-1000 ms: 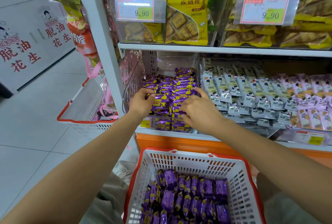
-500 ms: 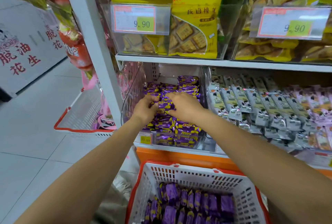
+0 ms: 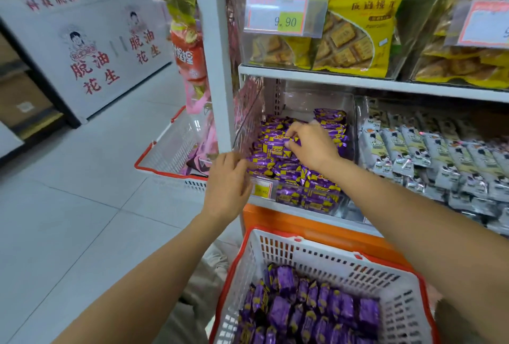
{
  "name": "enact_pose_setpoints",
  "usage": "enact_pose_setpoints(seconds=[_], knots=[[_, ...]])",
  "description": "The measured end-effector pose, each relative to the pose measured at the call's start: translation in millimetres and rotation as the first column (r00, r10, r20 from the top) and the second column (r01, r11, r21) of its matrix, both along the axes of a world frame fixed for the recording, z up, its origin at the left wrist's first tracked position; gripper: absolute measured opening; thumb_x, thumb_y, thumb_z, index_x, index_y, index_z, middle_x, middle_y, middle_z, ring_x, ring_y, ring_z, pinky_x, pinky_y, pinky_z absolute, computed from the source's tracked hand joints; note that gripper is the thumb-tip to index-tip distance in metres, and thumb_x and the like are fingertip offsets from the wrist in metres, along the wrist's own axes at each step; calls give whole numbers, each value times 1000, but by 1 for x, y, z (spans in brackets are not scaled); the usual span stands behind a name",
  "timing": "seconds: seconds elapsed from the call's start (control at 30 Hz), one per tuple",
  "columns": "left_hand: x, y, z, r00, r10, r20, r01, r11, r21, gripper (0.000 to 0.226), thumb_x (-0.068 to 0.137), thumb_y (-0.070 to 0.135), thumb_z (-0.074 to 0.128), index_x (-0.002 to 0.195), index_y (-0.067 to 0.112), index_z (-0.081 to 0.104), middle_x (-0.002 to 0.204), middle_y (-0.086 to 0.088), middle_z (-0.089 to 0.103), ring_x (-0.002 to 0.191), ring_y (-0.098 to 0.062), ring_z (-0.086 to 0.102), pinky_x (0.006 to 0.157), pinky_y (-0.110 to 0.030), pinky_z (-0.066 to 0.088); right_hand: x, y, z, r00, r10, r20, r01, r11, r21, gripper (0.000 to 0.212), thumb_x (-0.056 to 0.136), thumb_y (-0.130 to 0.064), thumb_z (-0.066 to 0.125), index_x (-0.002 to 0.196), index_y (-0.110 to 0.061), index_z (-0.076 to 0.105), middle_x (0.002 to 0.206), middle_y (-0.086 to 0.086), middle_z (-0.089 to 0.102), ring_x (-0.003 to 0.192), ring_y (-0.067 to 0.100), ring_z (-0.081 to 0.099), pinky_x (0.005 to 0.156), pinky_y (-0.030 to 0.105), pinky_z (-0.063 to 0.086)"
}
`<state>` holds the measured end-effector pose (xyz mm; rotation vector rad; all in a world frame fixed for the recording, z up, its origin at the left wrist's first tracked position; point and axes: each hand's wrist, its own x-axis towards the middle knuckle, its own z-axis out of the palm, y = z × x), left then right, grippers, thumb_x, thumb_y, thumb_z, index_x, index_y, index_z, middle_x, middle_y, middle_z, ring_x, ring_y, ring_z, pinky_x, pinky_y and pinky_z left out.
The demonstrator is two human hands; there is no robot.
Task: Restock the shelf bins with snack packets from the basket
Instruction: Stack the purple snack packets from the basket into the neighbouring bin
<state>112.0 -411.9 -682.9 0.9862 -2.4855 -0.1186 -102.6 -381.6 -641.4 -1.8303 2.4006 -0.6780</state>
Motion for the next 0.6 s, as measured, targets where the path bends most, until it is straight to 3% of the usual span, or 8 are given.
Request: enact_pose_setpoints(seconds=[0.1, 0.17, 0.23, 0.27, 0.43, 0.5, 0.6], knots=[[-9, 3, 5, 983, -130, 130, 127, 991, 32, 44, 82, 20, 39, 115, 1, 62, 119, -18, 58, 109, -37, 53, 94, -48, 45, 3, -5, 3, 997, -23, 68, 22, 1000, 9, 20, 94, -20, 63, 113, -15, 65, 114, 7, 68, 102, 26, 62, 85, 35, 48], [-26, 3, 16, 971, -154, 183, 141, 987, 80, 49, 92, 18, 42, 137, -1, 47, 143, -22, 44, 132, -38, 40, 112, -39, 25, 1, -10, 7, 992, -63, 107, 67, 997, -30, 20, 93, -16, 63, 112, -12, 66, 115, 9, 67, 100, 27, 63, 82, 31, 44], [-45, -8, 23, 969, -121, 214, 77, 976, 203, 51, 102, 22, 37, 149, 2, 30, 157, -19, 23, 146, -30, 20, 116, -30, 7, -6, -17, 10, 985, -118, 127, 128, 988, -81, 18, 92, -13, 64, 110, -10, 65, 112, 11, 67, 100, 29, 62, 79, 29, 43], [-55, -17, 23, 966, -98, 239, 35, 966, 257, 52, 104, 24, 33, 151, 3, 26, 160, -18, 16, 148, -29, 14, 116, -29, 6, -10, -22, 10, 982, -137, 128, 150, 984, -95, 17, 90, -12, 65, 107, -10, 65, 108, 11, 68, 99, 30, 63, 77, 29, 43], [-91, -67, 19, 975, -61, 215, -28, 921, 389, 69, 98, 20, 46, 154, 5, 10, 161, -18, 6, 147, -31, 17, 118, -33, 18, -22, -57, 8, 980, -187, 67, 192, 977, -87, 12, 88, -12, 66, 99, -7, 64, 102, 15, 68, 98, 33, 62, 76, 32, 45], [-97, -77, 16, 986, -26, 164, -42, 915, 401, 69, 95, 17, 52, 153, 6, 16, 158, -21, 15, 140, -36, 31, 112, -34, 27, -23, -68, 2, 982, -188, 31, 190, 981, -49, 11, 88, -12, 66, 98, -7, 65, 101, 16, 68, 97, 34, 63, 77, 34, 47], [-103, -86, 9, 997, 13, 77, -42, 919, 391, 53, 90, 11, 58, 139, 4, 38, 140, -22, 42, 122, -37, 48, 94, -33, 37, -25, -71, -11, 976, -212, -46, 213, 977, 17, 6, 88, -13, 66, 93, -13, 68, 99, 12, 69, 97, 32, 64, 81, 36, 48]])
